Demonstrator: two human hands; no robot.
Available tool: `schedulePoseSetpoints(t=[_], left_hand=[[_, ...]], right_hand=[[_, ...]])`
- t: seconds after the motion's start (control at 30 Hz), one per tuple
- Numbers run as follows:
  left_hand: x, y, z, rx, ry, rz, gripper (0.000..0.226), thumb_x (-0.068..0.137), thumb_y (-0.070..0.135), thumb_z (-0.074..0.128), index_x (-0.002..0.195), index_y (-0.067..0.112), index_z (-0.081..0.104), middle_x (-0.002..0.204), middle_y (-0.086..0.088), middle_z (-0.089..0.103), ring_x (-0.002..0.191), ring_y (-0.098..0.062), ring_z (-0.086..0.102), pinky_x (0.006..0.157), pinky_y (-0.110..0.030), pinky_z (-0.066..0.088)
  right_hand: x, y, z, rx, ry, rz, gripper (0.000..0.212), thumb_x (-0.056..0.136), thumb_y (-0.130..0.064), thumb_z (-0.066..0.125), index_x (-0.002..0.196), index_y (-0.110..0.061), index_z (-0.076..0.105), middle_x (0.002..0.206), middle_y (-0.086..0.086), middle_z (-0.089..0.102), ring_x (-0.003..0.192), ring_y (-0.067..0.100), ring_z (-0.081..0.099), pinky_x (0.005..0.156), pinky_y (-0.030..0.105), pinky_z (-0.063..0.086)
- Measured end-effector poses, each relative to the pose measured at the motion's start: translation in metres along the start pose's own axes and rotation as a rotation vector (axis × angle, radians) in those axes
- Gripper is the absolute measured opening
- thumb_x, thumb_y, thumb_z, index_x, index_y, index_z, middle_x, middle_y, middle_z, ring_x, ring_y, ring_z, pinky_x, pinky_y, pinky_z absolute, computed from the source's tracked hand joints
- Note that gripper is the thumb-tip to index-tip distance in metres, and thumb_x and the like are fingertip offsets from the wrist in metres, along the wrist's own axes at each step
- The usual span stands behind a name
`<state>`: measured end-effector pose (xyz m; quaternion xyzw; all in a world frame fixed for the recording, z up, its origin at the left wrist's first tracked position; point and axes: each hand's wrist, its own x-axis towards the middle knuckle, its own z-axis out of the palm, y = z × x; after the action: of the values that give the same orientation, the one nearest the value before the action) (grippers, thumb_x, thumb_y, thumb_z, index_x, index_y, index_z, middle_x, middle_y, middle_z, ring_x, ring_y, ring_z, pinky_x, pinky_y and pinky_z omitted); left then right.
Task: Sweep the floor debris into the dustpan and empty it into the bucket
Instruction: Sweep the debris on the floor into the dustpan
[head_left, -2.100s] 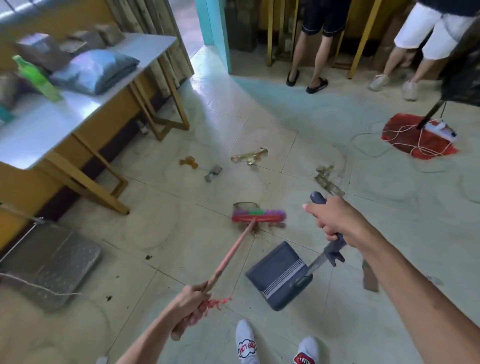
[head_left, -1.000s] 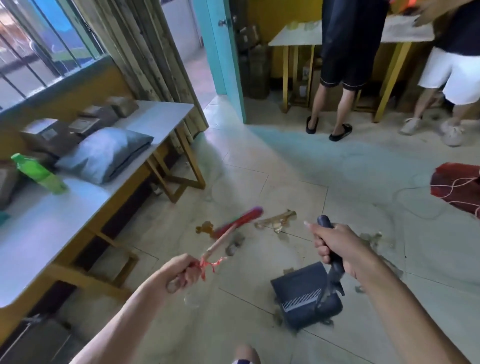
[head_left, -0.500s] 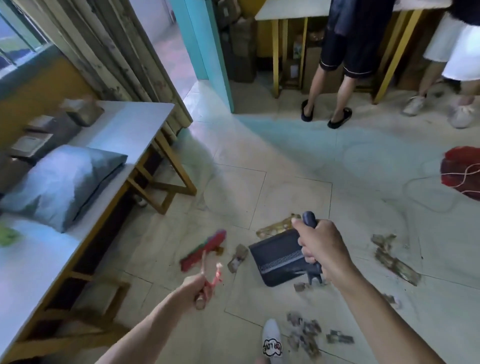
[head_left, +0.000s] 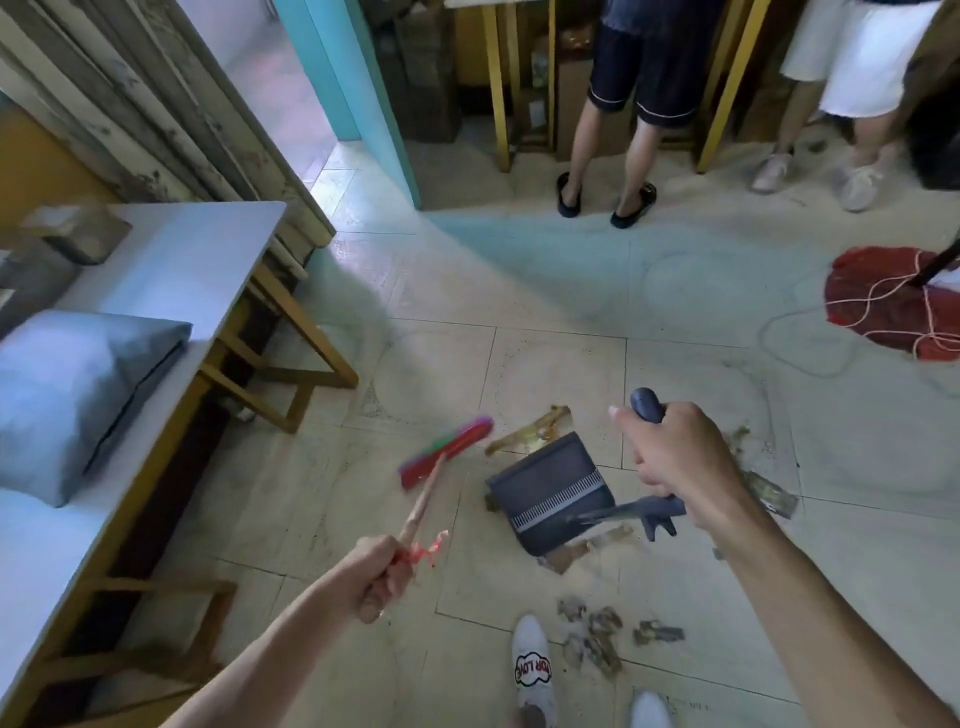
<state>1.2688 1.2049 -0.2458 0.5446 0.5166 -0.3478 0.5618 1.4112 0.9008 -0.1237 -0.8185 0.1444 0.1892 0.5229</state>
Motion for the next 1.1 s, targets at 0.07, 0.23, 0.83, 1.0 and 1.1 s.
schedulePoseSetpoints(t=[0.07,0.23,0.83,1.0,1.1], left_hand=[[-0.001,-0.011,0.042,0.088,-0.012,0.029,0.041,0.095,0.002,0.030,0.058,0.004,0.048,0.037,-0.003,0.040,0.021,-0.010,0.033,0.025,-0.009,0.024],[-0.029,-0.057,0.094,0.094,-0.186,-0.053,0.043,0.094,0.004,0.028,0.054,0.008,0.045,0.037,-0.002,0.040,0.021,-0.009,0.034,0.025,-0.010,0.024],[-0.017,-0.008,0.259,0.284,-0.066,0.089,0.039,0.101,0.011,0.034,0.065,0.007,0.049,0.040,0.002,0.037,0.020,-0.005,0.031,0.024,-0.009,0.021],[-0.014,-0.050,0.259,0.323,-0.113,0.018,0.033,0.096,0.004,0.034,0.066,0.008,0.047,0.039,0.001,0.034,0.022,-0.009,0.028,0.026,-0.010,0.024],[-0.039,-0.041,0.230,0.220,-0.197,-0.069,0.038,0.100,0.009,0.033,0.063,0.007,0.043,0.036,0.000,0.033,0.019,-0.008,0.028,0.023,-0.008,0.025]], right_hand=[[-0.006,0.014,-0.025,-0.002,0.042,0.020,0.040,0.088,-0.032,0.063,0.056,-0.015,0.046,0.034,-0.007,0.043,0.025,0.008,0.036,0.030,0.015,0.028],[-0.030,0.055,-0.097,0.073,0.094,0.040,0.036,0.089,-0.029,0.064,0.060,-0.014,0.049,0.040,-0.004,0.042,0.028,0.008,0.035,0.030,0.016,0.025],[-0.069,0.178,-0.267,0.157,0.247,0.022,0.033,0.081,-0.034,0.068,0.057,-0.017,0.052,0.046,0.000,0.046,0.031,0.012,0.037,0.033,0.016,0.030],[-0.071,0.178,-0.284,0.180,0.300,0.021,0.038,0.084,-0.033,0.068,0.056,-0.015,0.049,0.039,-0.008,0.043,0.031,0.011,0.034,0.032,0.016,0.028],[-0.070,0.176,-0.293,0.208,0.356,0.029,0.041,0.084,-0.031,0.066,0.053,-0.014,0.046,0.034,-0.008,0.041,0.028,0.009,0.033,0.029,0.015,0.027]])
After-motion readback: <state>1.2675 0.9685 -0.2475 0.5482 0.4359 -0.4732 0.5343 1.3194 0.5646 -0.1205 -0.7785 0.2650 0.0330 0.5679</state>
